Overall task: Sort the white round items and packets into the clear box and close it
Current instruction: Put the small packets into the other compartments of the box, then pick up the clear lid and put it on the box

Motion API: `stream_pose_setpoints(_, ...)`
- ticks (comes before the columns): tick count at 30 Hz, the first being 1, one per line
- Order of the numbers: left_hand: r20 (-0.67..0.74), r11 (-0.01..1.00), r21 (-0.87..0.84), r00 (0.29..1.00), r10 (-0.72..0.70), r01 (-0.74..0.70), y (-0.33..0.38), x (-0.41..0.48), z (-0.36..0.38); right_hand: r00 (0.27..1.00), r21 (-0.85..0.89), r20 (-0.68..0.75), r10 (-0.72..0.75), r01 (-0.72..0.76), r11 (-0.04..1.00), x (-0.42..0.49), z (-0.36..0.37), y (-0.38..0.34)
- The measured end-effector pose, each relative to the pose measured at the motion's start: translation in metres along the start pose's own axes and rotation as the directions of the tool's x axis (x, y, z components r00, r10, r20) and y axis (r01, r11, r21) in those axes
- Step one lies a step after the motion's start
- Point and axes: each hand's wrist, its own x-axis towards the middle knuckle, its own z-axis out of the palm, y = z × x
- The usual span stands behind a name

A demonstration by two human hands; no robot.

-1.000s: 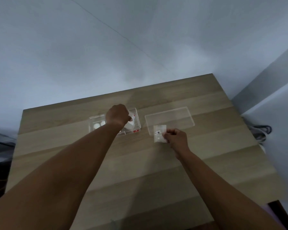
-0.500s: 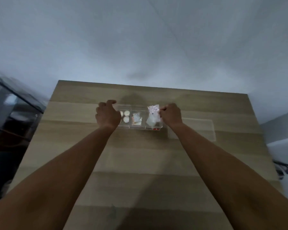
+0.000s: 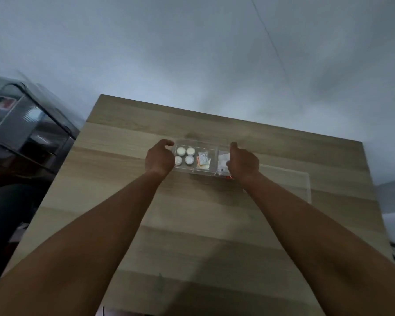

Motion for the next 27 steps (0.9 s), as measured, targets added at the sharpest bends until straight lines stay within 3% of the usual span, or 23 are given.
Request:
stream_pose_setpoints(7,-0.01,1.0,0.021,1.0,0.013,-0.013,-0.001,0.0,0.002,0.979,-0.235,0.019,-0.205,0.203,0.951,-0.007,0.003,-0.003)
stream_pose_setpoints(14,0.005,0.999,0.035,1.0,0.026,-0.027,-0.002,-0.002,0.004,0.99,-0.26,0.09,-0.113,0.132,0.956,-0.003,0.007,-0.007)
stream_pose_setpoints(16,0.014,0.999,0.033,1.0,0.02,-0.02,-0.002,-0.002,0.004,0.99,-0.182,0.088,-0.108,0.123,0.976,-0.003,0.006,-0.003)
stream_pose_setpoints(18,-0.001,0.999,0.022,0.999,0.034,-0.034,-0.002,-0.004,0.003,0.995,0.064,0.038,-0.094,0.092,0.994,-0.006,0.003,0.006)
stream_pose_setpoints(21,-0.127,0.986,-0.029,0.979,0.16,-0.165,-0.001,-0.017,0.006,0.987,0.375,-0.158,0.009,0.052,0.926,-0.016,-0.008,0.024)
stream_pose_setpoints(24,-0.232,0.927,-0.068,0.909,0.346,-0.37,0.008,-0.043,0.014,0.942,0.426,-0.303,0.143,-0.001,0.905,-0.032,-0.015,0.064)
stream_pose_setpoints(27,-0.156,0.848,-0.123,0.854,0.497,-0.516,0.02,-0.077,0.036,0.889,0.453,-0.317,0.33,-0.163,0.877,-0.051,-0.012,0.117)
